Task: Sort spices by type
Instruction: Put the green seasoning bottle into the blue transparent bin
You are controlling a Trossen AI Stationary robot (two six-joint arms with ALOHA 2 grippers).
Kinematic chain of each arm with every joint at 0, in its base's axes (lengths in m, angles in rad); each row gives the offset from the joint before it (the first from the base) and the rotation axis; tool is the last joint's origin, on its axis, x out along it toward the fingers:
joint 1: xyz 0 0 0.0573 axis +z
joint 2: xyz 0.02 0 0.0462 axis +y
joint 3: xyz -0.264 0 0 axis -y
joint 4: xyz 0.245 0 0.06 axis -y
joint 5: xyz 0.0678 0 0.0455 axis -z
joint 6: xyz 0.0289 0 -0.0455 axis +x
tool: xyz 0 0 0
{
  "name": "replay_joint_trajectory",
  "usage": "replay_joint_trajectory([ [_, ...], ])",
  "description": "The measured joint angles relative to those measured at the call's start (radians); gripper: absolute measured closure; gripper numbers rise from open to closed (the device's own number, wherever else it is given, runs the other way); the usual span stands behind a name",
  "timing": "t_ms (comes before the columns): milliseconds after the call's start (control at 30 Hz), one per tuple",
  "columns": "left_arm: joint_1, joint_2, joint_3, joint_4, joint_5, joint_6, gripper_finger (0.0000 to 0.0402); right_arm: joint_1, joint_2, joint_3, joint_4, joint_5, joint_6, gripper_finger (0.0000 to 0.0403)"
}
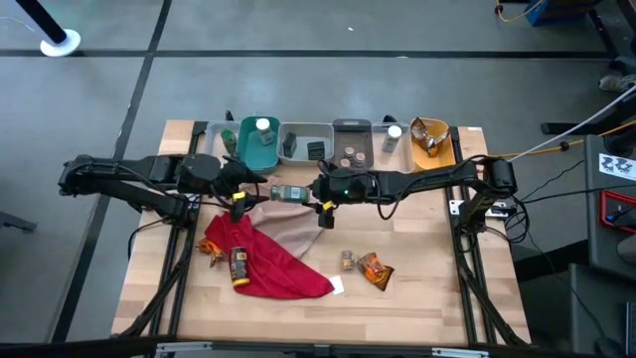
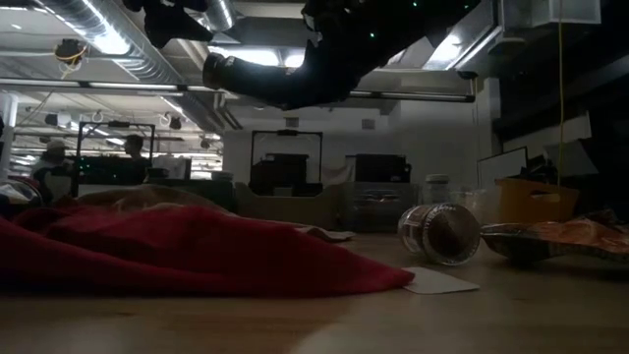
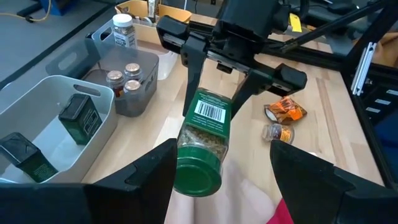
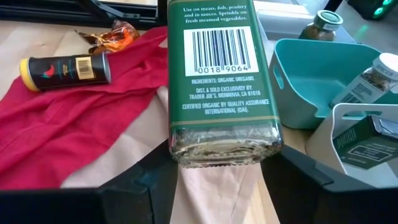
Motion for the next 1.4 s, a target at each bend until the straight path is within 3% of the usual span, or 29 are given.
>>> replay_joint_trajectory([
  [133, 0.001, 0.007, 0.000, 0.001, -0.002, 0.000, 0.0160, 0.000, 0.000, 0.000, 0.002, 0.000, 0.000, 0.0201],
  [333, 0.001, 0.055, 0.000, -0.027, -0.095, 0.001, 0.0160, 0.000, 0.000, 0.000, 0.004, 0.001, 0.000, 0.0202],
  [700, -0.002, 0.133, 0.000, -0.041, -0.091, 0.133, 0.0160, 0.000, 0.000, 0.000, 0.047, 0.003, -0.001, 0.0202],
  [1400, -0.002, 0.210, 0.000, 0.054, -0.090, 0.207, 0.0160, 0.000, 0.000, 0.000, 0.069, -0.013, -0.004, 0.0199],
])
